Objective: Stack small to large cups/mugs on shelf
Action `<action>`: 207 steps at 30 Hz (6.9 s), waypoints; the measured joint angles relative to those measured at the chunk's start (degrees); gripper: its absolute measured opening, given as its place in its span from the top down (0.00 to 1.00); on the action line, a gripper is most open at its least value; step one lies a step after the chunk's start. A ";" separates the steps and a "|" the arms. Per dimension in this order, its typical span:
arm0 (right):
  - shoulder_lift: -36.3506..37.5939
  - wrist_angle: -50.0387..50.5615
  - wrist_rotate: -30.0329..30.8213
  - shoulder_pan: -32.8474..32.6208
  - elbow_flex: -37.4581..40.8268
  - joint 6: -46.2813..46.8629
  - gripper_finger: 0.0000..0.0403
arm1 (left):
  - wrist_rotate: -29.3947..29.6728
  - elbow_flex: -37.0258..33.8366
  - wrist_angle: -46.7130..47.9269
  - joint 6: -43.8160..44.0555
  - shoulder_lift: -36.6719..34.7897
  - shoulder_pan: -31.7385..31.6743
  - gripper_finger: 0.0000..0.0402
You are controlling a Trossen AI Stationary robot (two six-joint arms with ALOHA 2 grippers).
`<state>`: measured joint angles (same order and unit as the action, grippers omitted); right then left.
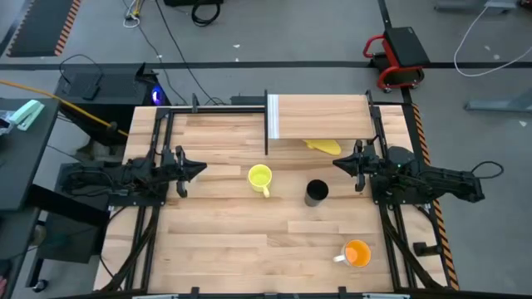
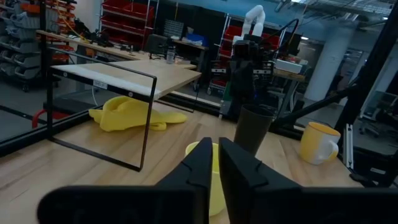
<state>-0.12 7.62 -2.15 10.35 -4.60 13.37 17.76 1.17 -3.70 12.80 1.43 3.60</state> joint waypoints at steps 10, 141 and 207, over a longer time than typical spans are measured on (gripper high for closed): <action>0.00 0.00 0.00 0.00 0.02 0.00 0.95 | 0.00 -0.01 0.00 0.00 0.00 0.02 0.92; -9.75 -14.43 -21.59 -0.02 -24.26 48.43 0.95 | -7.56 67.30 48.96 31.56 74.10 -3.43 0.93; -66.08 19.95 -2.12 -10.93 -48.00 28.01 0.97 | -18.74 67.21 40.12 29.99 93.81 -10.39 0.80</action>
<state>-66.20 27.56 -4.27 -0.58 -52.60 41.38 -0.98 68.38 36.41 42.78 95.24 -6.80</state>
